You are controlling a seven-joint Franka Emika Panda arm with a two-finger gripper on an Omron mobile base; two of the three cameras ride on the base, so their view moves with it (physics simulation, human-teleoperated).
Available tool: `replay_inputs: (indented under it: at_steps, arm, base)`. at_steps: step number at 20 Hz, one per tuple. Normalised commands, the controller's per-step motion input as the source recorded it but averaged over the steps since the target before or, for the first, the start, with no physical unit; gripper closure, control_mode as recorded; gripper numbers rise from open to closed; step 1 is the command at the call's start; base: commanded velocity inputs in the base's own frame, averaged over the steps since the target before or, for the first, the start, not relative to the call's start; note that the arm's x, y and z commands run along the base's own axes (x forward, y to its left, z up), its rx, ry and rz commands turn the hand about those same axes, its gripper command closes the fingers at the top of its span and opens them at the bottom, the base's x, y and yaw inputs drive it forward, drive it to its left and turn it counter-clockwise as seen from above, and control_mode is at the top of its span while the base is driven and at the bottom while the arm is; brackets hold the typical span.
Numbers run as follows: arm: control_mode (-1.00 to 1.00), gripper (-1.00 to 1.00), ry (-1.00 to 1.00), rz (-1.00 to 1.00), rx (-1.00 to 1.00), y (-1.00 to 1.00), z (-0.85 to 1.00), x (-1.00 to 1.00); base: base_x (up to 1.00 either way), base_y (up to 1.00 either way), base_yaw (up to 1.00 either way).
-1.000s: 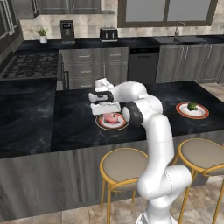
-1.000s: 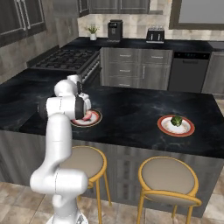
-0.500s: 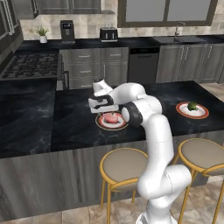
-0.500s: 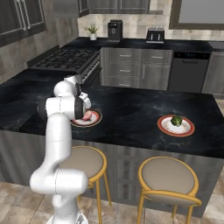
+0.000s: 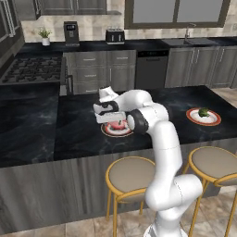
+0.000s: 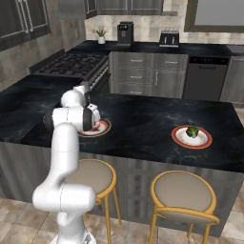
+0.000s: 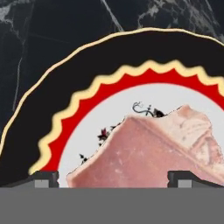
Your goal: Transport the steak and broccoli to the fridge. Place the steak on the rack containing meat and place the broccoli on the rack containing the vegetable, ensuring meats and vegetables are on different racks.
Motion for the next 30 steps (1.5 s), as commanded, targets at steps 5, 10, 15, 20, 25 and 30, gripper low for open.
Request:
replay_inputs:
  at_steps: [5,10,15,20,25,30]
  arm:
    - [-1.0,-1.0,0.05,0.0,-0.05,0.0,-0.38,0.08]
    - [-1.0,1.0,0.08,0.0,-0.05,0.0,-0.3,-0.03]
    - [-1.0,1.0,0.01,0.0,0.0,-0.15,-0.02,-0.19]
    - [-1.0,1.0,0.0,0.0,0.0,-0.28,0.0,-0.37]
    - [-1.0,1.0,0.0,0.0,0.0,-0.11,0.24,-0.28]
    - [-1.0,1.0,-0.03,0.03,0.0,0.0,0.66,-0.23]
  base:
    - [0.0,0.0,0.0]
    - [0.0,0.0,0.0]
    - [0.0,0.0,0.0]
    - [0.0,0.0,0.0]
    - [0.0,0.0,0.0]
    - [0.0,0.0,0.0]
